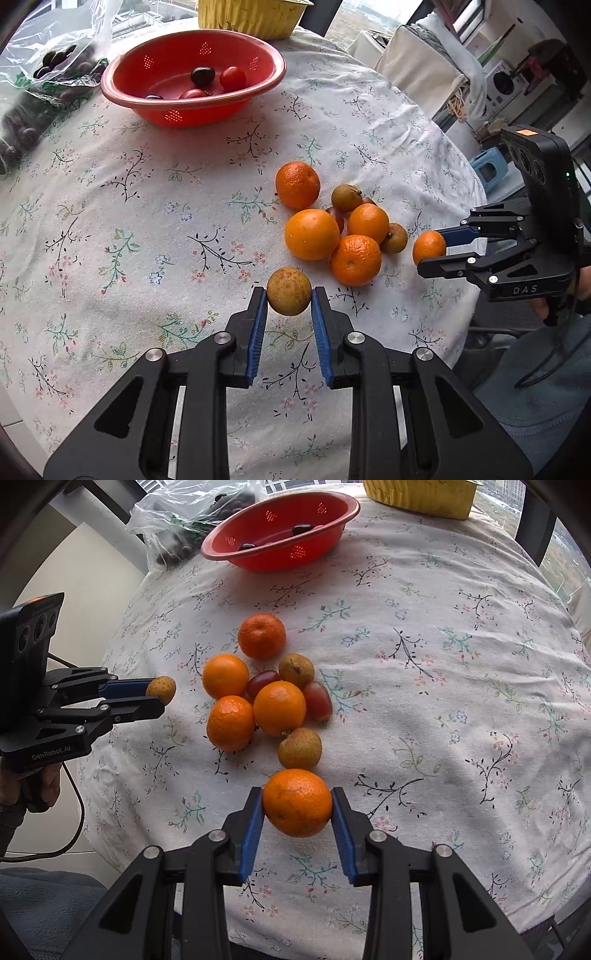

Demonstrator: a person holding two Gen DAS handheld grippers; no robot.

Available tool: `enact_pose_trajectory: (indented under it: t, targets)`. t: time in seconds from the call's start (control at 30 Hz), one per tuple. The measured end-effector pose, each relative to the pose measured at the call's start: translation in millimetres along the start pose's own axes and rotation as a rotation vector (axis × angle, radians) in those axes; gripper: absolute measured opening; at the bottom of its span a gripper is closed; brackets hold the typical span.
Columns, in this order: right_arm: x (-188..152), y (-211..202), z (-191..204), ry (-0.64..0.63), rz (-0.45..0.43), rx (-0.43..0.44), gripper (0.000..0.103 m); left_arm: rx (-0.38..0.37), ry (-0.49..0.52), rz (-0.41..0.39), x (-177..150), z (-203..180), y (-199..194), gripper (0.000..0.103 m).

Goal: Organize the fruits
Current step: 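Carry tangerine and brown fruit over the red colander and open both tools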

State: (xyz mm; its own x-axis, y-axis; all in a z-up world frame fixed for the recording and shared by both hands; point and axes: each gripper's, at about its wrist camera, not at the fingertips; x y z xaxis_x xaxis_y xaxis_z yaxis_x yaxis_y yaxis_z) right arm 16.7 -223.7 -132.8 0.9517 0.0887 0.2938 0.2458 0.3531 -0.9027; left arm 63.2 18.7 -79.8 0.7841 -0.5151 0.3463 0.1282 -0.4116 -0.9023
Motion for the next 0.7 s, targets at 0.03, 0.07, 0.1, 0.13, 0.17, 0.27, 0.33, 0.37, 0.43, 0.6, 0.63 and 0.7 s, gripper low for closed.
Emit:
enact_pose_trajectory:
  t: [0.03,0.07,0.1,0.13,0.17,0.27,0.33,0.37,0.43,0.6,0.63,0.7]
  targets:
    - [1,-2,-1,0.003,-0.004,0.001,0.039,0.003,-0.003,-0.006,1,1,-2,0.023]
    - [3,-5,-2,0.007,-0.009,0.002,0.039,0.005,-0.007,-0.013,3,2,-4,0.023]
    - [5,-8,-3,0.013,-0.016,0.003,0.039,0.006,-0.01,-0.02,5,4,-6,0.023]
    - [8,-10,-5,0.018,-0.022,0.003,0.039,0.009,-0.013,-0.027,7,5,-9,0.023]
    - [12,-12,-6,0.022,-0.03,0.002,0.039,0.013,-0.016,-0.034,10,6,-11,0.023]
    - [26,-22,-14,0.037,-0.058,0.006,0.039,0.021,-0.027,-0.06,18,12,-20,0.023]
    - [37,-29,-17,0.043,-0.079,0.002,0.039,0.03,-0.037,-0.077,25,16,-25,0.023]
    - [44,-32,-20,0.045,-0.089,0.0,0.039,0.035,-0.043,-0.086,29,19,-28,0.023]
    - [58,-39,-27,0.054,-0.112,-0.002,0.039,0.044,-0.054,-0.105,38,24,-33,0.023]
    - [105,-56,-40,0.056,-0.173,-0.001,0.039,0.073,-0.074,-0.151,68,38,-44,0.023]
    - [115,-59,-40,0.053,-0.184,0.002,0.039,0.079,-0.077,-0.158,74,41,-45,0.023]
    - [138,-62,-39,0.039,-0.208,0.009,0.039,0.089,-0.085,-0.169,89,47,-47,0.023]
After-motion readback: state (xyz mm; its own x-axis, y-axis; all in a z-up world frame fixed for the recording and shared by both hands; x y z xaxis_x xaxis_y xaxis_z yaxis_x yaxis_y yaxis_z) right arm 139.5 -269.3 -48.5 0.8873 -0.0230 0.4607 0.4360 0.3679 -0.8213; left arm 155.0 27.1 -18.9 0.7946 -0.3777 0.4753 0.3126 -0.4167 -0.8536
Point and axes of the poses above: each gripper's, at about its wrist camera, not at the fingertips, and y roughly the way its jaws point, z to its left, x to its top, and after that the axes turned 3 degrees about x, right-handed
